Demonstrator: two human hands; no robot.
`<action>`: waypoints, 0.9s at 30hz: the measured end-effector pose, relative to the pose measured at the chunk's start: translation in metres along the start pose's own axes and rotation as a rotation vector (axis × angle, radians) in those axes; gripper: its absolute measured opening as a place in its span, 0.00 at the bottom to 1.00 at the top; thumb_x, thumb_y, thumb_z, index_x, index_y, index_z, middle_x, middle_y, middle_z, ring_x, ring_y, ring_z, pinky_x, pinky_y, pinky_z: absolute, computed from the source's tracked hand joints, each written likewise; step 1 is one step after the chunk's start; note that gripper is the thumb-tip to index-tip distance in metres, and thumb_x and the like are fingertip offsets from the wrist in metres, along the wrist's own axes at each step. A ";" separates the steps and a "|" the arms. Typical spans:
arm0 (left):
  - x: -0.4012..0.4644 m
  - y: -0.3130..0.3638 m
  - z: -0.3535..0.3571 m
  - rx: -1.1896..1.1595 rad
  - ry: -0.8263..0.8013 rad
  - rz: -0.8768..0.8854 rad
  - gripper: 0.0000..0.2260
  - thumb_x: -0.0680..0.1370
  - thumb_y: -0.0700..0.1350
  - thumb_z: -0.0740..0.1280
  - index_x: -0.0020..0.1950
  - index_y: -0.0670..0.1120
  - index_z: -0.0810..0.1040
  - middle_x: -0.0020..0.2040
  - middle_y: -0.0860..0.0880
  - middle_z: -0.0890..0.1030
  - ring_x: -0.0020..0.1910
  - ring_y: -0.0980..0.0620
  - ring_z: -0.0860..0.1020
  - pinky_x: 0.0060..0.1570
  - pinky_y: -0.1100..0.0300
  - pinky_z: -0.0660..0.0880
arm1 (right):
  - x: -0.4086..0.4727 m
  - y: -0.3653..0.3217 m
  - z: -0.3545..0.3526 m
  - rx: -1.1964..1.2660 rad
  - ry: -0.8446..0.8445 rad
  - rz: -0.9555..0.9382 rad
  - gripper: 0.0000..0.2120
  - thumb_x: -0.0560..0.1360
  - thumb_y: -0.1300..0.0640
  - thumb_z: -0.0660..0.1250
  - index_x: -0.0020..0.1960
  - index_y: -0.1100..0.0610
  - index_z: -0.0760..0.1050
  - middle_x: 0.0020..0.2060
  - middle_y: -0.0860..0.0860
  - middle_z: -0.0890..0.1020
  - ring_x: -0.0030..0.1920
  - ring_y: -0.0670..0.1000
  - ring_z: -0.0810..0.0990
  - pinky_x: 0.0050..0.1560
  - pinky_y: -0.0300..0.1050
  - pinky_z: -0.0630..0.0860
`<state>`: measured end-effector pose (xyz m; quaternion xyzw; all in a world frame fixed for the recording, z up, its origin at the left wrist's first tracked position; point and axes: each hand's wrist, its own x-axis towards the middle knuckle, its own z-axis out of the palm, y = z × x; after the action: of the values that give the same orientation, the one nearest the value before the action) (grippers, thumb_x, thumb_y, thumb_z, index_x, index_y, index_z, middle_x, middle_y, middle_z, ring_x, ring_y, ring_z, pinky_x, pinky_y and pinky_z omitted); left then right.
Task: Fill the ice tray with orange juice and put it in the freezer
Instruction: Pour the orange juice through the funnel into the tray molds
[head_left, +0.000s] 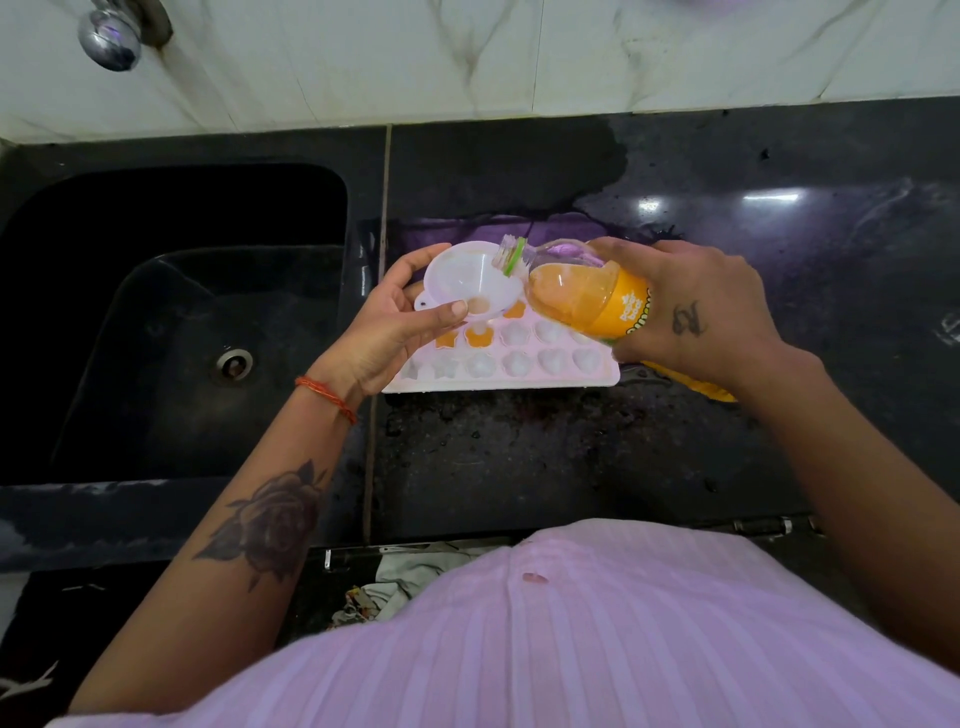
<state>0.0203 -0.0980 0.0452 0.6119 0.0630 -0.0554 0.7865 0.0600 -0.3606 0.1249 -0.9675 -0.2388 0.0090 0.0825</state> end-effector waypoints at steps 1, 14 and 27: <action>0.000 0.001 0.001 0.002 -0.003 0.001 0.28 0.66 0.38 0.74 0.64 0.51 0.72 0.53 0.54 0.82 0.56 0.50 0.81 0.47 0.58 0.80 | -0.001 0.001 0.000 0.014 -0.003 0.008 0.41 0.60 0.49 0.77 0.70 0.43 0.64 0.51 0.54 0.79 0.51 0.60 0.77 0.45 0.47 0.68; 0.009 -0.003 0.020 0.052 -0.062 -0.008 0.30 0.67 0.37 0.74 0.66 0.49 0.69 0.50 0.56 0.84 0.54 0.52 0.81 0.50 0.57 0.80 | -0.011 0.016 -0.001 -0.102 0.018 0.036 0.36 0.66 0.47 0.73 0.71 0.41 0.61 0.54 0.57 0.78 0.51 0.63 0.77 0.47 0.52 0.73; 0.011 -0.004 0.030 0.071 -0.064 -0.037 0.32 0.65 0.39 0.73 0.67 0.49 0.69 0.51 0.54 0.83 0.54 0.52 0.81 0.52 0.56 0.79 | -0.013 0.022 -0.002 -0.223 0.043 0.037 0.35 0.69 0.51 0.72 0.71 0.40 0.59 0.55 0.56 0.77 0.50 0.63 0.77 0.43 0.50 0.69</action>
<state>0.0317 -0.1282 0.0471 0.6362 0.0469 -0.0917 0.7646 0.0585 -0.3859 0.1235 -0.9749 -0.2184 -0.0372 -0.0209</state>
